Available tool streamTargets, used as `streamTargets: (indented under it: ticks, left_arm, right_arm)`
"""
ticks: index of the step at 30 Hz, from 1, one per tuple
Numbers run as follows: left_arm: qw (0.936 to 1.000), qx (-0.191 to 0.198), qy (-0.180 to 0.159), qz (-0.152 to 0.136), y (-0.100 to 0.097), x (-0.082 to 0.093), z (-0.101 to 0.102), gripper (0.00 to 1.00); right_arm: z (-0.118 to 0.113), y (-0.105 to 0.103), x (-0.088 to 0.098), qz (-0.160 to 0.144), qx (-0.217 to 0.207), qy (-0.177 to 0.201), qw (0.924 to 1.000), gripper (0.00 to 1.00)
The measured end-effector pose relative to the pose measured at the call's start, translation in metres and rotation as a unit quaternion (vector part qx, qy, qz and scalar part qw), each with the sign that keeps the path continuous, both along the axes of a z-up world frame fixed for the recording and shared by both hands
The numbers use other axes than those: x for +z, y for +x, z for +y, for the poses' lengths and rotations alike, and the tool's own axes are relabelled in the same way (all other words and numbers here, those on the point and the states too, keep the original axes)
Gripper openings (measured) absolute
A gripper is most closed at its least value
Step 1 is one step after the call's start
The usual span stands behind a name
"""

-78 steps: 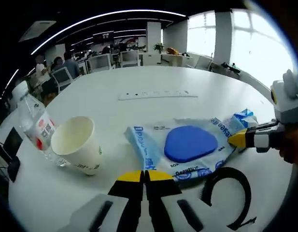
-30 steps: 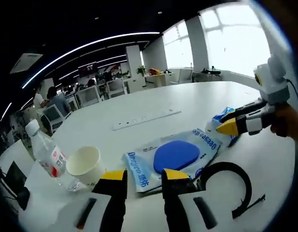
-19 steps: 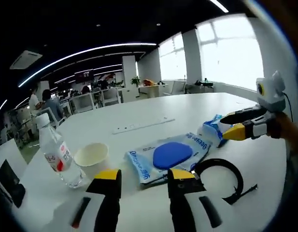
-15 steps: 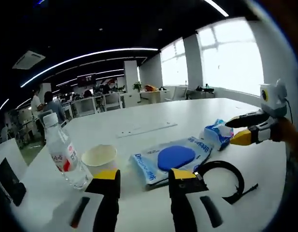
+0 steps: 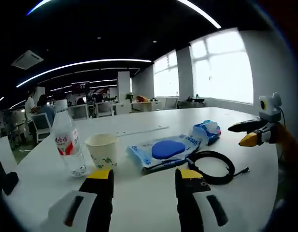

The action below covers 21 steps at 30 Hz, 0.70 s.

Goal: Arrange the tabletop items into an orderly group along one side of the table until the central work area is clear of visible clutter.

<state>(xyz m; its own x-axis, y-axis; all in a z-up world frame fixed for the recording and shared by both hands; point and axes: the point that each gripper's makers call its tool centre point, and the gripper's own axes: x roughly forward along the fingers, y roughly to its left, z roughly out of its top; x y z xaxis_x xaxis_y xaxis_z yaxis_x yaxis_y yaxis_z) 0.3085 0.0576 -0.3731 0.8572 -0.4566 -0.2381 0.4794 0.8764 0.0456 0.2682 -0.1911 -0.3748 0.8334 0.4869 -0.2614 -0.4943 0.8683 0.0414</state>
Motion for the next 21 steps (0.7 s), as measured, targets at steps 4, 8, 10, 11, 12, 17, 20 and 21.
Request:
streamTargets:
  ticks: [4,8,10,11,12,17,20,21]
  left_arm:
    - [0.9991,0.023,0.010,-0.035,-0.009,-0.002,0.010,0.56]
    - [0.9991,0.025,-0.015,-0.032,-0.022,-0.009,0.016,0.61]
    - [0.9993,0.013,-0.029,-0.020,-0.032,-0.015,0.016,0.62]
    - [0.9993,0.011,-0.031,-0.017,-0.038,-0.018,0.018,0.63]
    - [0.9993,0.012,-0.033,-0.015,-0.043,-0.020,0.021,0.63]
    - [0.9982,0.047,-0.024,-0.028,-0.064,-0.021,0.055,0.66]
    - [0.9980,0.048,-0.029,-0.028,-0.074,-0.020,0.064,0.66]
    - [0.9987,0.032,-0.030,-0.027,-0.082,-0.020,0.064,0.66]
  right_arm:
    - [-0.008,-0.014,0.005,-0.021,-0.023,0.033,0.9990,0.66]
    - [-0.013,-0.032,-0.004,-0.016,-0.031,0.033,0.9988,0.71]
    - [-0.016,-0.038,-0.010,-0.006,-0.035,0.031,0.9989,0.71]
    - [-0.018,-0.043,-0.014,0.000,-0.039,0.033,0.9987,0.71]
    - [-0.019,-0.048,-0.016,0.001,-0.041,0.034,0.9986,0.71]
    - [-0.035,-0.057,-0.010,-0.041,-0.075,0.001,0.9964,0.73]
    - [-0.039,-0.069,-0.018,-0.028,-0.079,-0.024,0.9962,0.74]
    - [-0.038,-0.076,-0.024,-0.016,-0.074,-0.029,0.9967,0.76]
